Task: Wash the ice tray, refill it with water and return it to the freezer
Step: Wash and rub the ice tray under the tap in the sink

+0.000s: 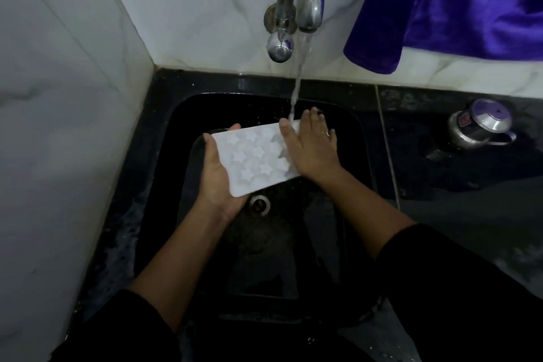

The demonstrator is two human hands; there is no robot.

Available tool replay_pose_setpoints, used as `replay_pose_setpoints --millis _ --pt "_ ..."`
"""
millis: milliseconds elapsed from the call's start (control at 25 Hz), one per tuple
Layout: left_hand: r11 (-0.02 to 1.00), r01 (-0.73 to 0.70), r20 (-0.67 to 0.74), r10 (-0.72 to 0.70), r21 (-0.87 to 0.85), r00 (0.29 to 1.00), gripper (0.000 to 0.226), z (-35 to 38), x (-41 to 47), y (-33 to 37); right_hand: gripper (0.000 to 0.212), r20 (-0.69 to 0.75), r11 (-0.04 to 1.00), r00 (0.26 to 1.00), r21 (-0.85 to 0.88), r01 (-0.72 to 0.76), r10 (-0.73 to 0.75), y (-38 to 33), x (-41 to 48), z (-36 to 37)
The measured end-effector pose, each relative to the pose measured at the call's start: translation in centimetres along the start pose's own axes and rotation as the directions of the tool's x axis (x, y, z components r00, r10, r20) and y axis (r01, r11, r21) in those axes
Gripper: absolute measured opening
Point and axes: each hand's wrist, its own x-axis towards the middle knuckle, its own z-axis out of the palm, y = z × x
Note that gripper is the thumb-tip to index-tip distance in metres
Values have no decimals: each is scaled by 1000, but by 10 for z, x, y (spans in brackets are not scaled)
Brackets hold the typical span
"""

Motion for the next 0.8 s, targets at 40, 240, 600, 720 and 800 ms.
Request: replay_pose_setpoints --millis 40,240,600,720,800 --pt "1000 -4 -13 4 8 1000 72 3 3 -1 88 13 1000 1000 22 -20 20 -6 -1 7" --pt "998 2 -85 4 60 996 88 13 20 -7 100 124 971 967 114 209 -223 -17 -16 40" --pt "975 112 -146 -84 194 986 78 46 24 -37 84 139 936 989 353 6 -59 -2 3 40" --pt "949 182 -126 -154 256 980 75 60 11 -55 96 153 904 983 399 -155 101 19 25 23" --pt "949 202 -139 -173 240 975 77 63 10 -54 95 146 936 983 319 -149 107 16 19 24"
